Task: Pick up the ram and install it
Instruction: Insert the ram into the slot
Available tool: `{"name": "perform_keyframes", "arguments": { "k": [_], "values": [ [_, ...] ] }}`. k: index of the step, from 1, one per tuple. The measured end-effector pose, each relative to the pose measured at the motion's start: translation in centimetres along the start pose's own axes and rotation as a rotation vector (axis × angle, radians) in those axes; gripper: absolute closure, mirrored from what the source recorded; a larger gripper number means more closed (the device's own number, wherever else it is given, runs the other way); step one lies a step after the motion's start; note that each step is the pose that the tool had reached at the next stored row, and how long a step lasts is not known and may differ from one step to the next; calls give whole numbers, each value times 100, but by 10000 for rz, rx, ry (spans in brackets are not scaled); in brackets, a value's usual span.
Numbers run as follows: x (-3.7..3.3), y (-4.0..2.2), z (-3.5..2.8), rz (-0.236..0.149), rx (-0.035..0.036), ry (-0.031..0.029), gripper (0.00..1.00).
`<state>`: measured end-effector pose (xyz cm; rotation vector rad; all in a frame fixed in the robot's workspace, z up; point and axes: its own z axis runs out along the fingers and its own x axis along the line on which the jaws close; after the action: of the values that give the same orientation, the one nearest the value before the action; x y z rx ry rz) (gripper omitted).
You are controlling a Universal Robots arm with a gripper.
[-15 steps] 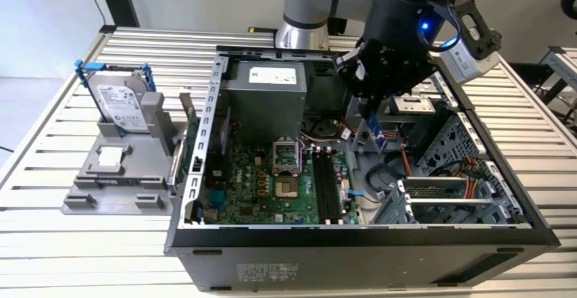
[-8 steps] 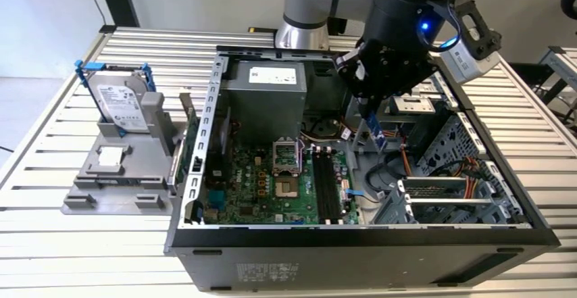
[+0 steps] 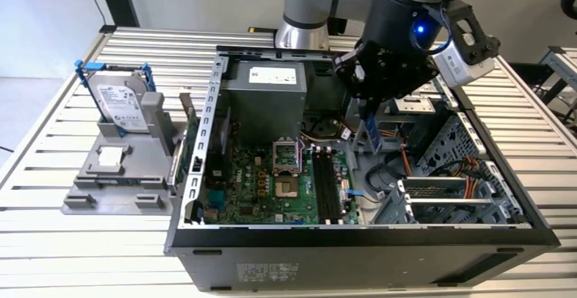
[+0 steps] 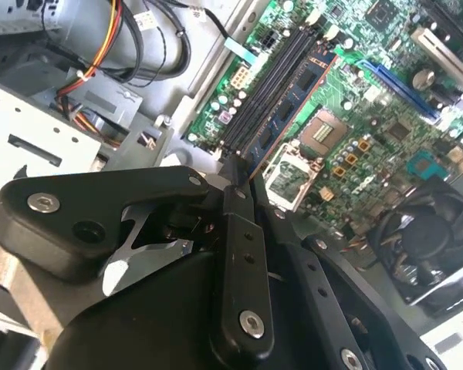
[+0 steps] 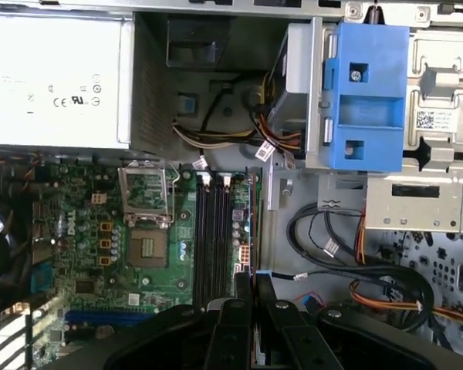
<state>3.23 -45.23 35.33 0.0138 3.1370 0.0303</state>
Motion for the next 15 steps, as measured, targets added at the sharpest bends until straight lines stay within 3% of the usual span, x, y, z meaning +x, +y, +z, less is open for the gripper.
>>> {"name": "perform_keyframes", "arguments": {
  "k": [5,15],
  "values": [
    [0,-4,74,570,3,-12,100],
    [1,-7,242,632,14,-17,100]
  ]
}}
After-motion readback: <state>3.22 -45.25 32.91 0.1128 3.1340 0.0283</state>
